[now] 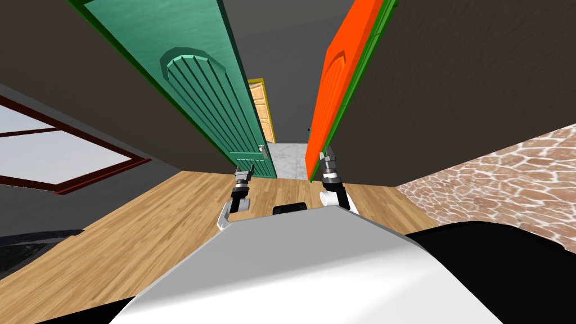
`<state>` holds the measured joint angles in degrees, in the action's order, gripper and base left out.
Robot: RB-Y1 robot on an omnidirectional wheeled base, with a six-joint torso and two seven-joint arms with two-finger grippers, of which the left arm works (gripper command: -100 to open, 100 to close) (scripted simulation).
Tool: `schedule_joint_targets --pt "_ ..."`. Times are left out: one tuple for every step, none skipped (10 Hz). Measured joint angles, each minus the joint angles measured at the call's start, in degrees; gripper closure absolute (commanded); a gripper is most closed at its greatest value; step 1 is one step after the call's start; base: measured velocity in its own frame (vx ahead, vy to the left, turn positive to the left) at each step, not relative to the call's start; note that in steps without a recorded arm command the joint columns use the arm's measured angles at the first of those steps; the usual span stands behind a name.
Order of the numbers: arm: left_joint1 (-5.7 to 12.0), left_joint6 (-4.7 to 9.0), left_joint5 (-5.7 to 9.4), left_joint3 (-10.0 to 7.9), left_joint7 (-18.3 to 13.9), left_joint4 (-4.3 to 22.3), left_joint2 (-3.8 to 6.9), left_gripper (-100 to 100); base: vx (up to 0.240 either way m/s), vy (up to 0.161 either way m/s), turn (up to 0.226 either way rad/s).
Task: Push the door open
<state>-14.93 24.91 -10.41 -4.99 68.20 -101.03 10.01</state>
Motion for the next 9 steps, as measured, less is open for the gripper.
schedule_joint_targets --pt "0.41 0.04 -0.36 -0.2 1.48 0.9 0.35 -100 0.044 0.017 -0.026" --pt "0.68 0.1 -0.6 -0.26 2.67 1.5 0.4 -100 0.05 0.017 -0.057" --pt "1.15 0.05 -1.0 -0.4 4.15 2.36 0.62 -100 0.062 0.033 -0.098" --pt "1.93 0.57 -1.5 -0.71 5.87 4.4 0.9 -100 0.052 0.025 -0.026" --pt "2.1 0.7 -1.76 -0.79 7.26 4.88 1.06 -100 0.054 0.015 -0.041" --pt "2.25 0.69 -2.1 -0.98 8.74 5.52 1.45 -100 0.046 0.021 -0.026" --pt "2.53 0.55 -2.32 -1.05 9.83 5.9 1.61 -100 0.046 0.023 -0.063" --pt "2.87 0.58 -2.67 -1.23 11.21 6.78 1.93 -100 0.04 0.022 -0.034" --pt "3.11 0.73 -2.91 -1.3 12.31 7.42 1.95 -100 0.048 0.021 -0.058"
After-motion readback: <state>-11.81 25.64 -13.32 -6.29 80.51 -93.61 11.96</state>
